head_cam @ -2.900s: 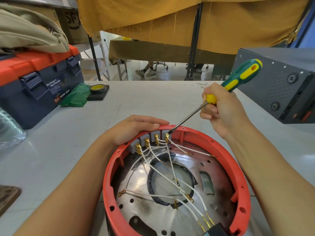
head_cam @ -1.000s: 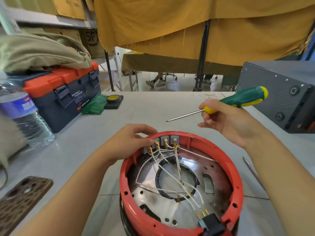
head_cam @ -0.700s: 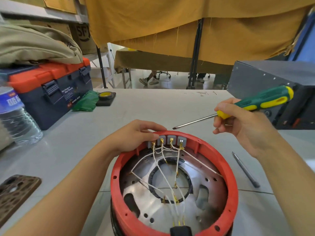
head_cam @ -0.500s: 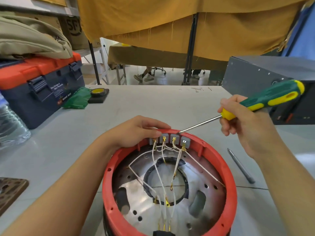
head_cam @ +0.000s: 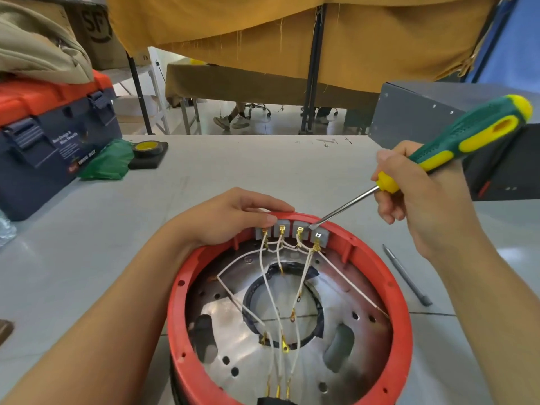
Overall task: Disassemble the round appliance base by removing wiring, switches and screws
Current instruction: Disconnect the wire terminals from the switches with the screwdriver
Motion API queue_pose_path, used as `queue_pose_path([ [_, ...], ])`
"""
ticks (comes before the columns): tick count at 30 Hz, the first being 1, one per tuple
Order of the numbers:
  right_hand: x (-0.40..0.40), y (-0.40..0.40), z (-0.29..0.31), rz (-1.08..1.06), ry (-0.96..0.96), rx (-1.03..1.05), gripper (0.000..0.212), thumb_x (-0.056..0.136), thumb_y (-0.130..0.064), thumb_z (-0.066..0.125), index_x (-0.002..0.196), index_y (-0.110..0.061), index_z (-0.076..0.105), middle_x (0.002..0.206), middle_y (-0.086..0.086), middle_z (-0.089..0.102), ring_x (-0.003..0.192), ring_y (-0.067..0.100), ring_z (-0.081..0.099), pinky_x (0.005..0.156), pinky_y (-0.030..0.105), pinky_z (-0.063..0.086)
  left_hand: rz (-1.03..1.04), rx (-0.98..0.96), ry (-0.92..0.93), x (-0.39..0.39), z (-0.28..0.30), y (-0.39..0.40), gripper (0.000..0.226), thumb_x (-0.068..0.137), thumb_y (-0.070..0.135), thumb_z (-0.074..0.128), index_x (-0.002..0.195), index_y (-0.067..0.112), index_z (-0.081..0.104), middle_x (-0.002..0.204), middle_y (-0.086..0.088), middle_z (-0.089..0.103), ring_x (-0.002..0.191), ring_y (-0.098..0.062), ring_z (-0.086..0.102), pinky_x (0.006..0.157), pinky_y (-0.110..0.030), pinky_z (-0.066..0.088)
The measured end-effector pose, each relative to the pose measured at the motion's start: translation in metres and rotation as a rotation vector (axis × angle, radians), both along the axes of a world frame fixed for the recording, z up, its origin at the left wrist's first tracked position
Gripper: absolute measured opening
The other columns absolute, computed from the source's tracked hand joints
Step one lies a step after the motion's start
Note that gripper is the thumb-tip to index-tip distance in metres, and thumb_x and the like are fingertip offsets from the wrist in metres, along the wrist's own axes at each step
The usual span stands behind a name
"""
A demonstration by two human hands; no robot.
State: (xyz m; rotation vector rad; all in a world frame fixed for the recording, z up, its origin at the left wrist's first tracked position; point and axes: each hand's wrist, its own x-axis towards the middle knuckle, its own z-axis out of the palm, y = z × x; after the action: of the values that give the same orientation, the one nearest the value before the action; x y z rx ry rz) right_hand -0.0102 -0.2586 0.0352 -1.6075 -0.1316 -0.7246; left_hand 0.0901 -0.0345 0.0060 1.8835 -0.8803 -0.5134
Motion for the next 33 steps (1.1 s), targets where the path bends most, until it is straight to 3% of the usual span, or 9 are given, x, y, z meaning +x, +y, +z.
queue_pose_path([
  [16,0.007,0.009,0.009,-0.010,0.009,-0.053,0.035,0.085,-0.027,0.056,0.052,-0.020,0.049,0.041,0.000,0.047,0.032,0.017,0.043,0.037,0.017,0.034,-0.002,0.027,-0.029,0.000,0.002,0.005,0.030,0.094,0.009,0.054,0.116,0.026,0.064,0.100,0.015,0.073,0.098,-0.002,0.066,0.085,-0.009,0.047],
  [25,0.024,0.019,0.018,0.008,0.029,-0.139,0.034,0.086,-0.028,0.054,0.056,-0.013,0.049,0.037,0.001,0.048,0.030,0.015,0.040,0.037,0.016,0.034,0.032,0.044,-0.036,0.002,0.002,0.010,0.031,0.093,0.009,0.054,0.117,0.025,0.064,0.104,0.013,0.072,0.102,-0.004,0.065,0.096,-0.021,0.045],
  [33,0.038,0.010,0.019,0.053,0.151,-0.032,0.024,0.078,-0.021,0.053,0.057,-0.012,0.045,0.040,-0.002,0.041,0.033,0.014,0.034,0.038,0.018,0.031,0.031,0.036,-0.040,0.003,0.001,0.009,0.031,0.093,0.008,0.053,0.119,0.022,0.064,0.103,0.011,0.072,0.101,-0.004,0.066,0.093,-0.016,0.046],
])
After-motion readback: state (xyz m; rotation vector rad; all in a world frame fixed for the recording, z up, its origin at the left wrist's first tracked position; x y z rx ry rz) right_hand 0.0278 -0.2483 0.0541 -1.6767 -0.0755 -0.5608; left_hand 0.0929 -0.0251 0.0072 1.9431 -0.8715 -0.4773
